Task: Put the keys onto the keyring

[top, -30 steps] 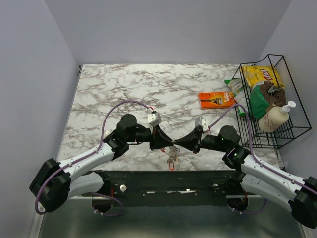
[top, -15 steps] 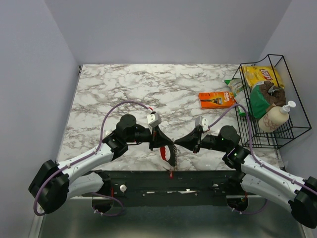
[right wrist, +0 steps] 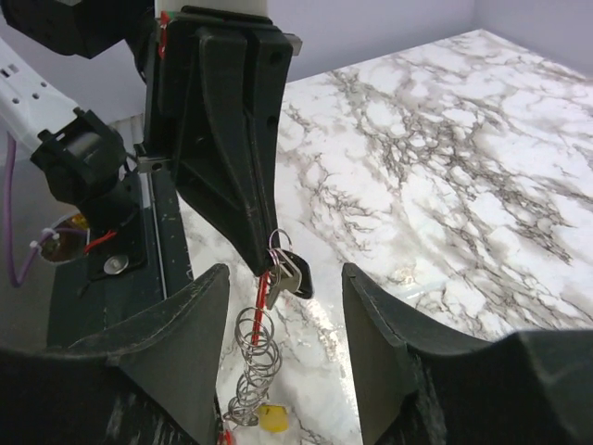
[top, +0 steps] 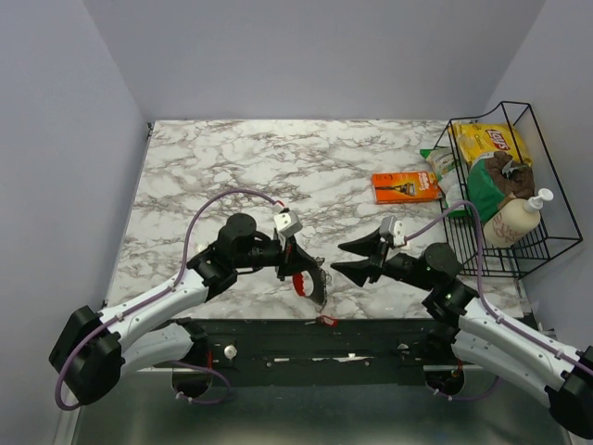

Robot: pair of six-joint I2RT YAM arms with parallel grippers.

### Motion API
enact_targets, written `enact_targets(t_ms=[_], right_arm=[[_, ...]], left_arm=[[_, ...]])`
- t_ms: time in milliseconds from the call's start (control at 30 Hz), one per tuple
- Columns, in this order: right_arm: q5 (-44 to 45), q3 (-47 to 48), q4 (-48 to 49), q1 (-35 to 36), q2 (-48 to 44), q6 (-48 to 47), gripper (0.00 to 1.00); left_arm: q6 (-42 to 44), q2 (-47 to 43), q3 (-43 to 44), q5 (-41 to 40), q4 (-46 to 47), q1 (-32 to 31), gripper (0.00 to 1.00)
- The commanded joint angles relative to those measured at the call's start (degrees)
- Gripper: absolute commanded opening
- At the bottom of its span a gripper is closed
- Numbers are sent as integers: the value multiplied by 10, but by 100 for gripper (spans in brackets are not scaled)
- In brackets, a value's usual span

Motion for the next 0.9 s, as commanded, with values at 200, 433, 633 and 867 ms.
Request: enact_targets(t_ms=[200,433,633,867], right_arm=[[31,11,-8,-4,43,20,62],[-70,13,12,-29,85,24,53],[-179,16,35,-55,116,15,44],[-263,52,30,-59,158,-9,41]], left_arm=[[74,-4,28,-147,-64,-42,0],[95,-1,10,-209,-45,-51,0],[124,-23,-23,-236,-3,-58,0],[142,-52,-60,-252,44,-64,0]])
